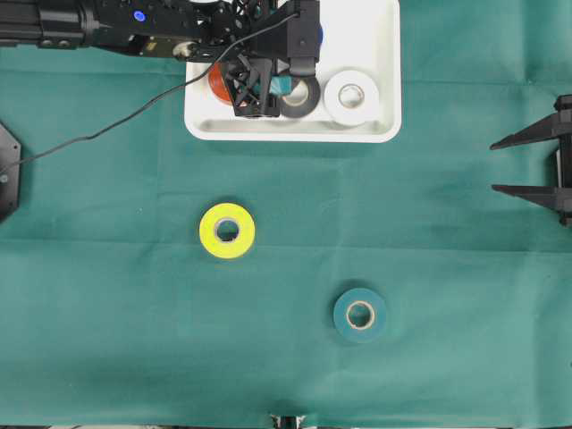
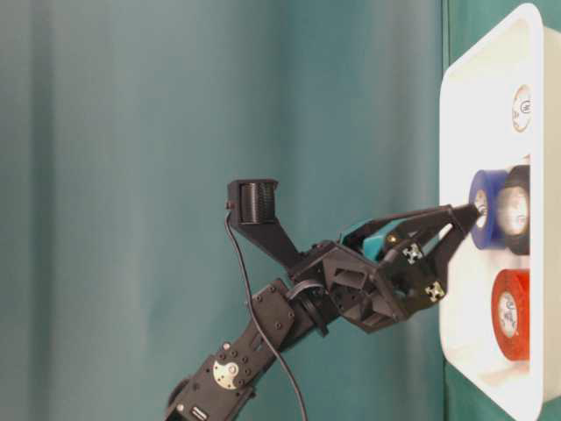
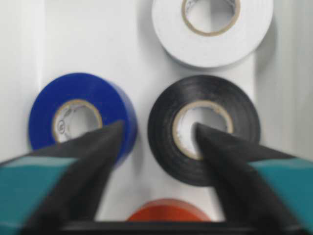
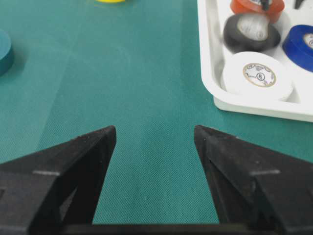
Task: Put the tape into the white case with the left arm.
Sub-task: 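Carry the black tape into the tray's middle and release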
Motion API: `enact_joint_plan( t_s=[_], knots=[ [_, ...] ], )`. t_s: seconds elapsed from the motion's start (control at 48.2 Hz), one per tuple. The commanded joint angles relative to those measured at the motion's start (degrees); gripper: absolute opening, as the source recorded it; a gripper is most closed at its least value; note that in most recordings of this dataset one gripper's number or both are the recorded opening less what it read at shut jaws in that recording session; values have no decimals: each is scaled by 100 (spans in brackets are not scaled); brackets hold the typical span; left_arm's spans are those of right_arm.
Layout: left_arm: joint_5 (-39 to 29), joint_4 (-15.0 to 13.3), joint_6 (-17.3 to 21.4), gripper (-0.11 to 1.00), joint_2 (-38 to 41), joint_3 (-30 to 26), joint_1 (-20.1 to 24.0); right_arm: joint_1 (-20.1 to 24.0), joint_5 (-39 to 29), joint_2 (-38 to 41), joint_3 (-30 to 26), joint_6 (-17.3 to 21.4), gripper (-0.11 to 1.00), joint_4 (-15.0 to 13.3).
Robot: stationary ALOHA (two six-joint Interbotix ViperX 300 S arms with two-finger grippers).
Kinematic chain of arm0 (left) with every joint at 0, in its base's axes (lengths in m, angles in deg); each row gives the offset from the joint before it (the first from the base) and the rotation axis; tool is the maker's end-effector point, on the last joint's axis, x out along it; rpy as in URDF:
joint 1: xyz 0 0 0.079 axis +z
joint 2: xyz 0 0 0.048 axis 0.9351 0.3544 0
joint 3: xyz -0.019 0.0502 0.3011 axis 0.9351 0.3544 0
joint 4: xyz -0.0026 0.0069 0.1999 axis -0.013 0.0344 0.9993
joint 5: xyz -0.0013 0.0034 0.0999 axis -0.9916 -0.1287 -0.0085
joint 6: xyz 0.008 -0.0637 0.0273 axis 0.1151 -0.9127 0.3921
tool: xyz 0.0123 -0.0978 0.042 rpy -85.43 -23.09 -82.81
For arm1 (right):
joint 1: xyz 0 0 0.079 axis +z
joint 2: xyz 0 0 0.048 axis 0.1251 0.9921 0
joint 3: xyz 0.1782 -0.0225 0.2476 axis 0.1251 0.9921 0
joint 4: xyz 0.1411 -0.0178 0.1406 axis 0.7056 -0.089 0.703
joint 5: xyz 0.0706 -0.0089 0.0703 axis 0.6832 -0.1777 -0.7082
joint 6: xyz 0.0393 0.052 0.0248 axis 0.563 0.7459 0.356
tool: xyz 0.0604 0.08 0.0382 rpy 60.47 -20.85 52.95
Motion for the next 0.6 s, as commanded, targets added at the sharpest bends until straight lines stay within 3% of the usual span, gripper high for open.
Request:
enact_joint_plan(
  t_s=[0.0,0.104,0.58],
  knots=[
    [0,9,0,79,-167,-79,9,-9,53,35,-62,9,98,-9],
    [0,9,9,96,-229,-53,9,-9,53,35,-62,9,98,0],
    [-149,-9,-26,93,-1178,703,-132,-9,62,35,-53,9,98,0]
  ],
)
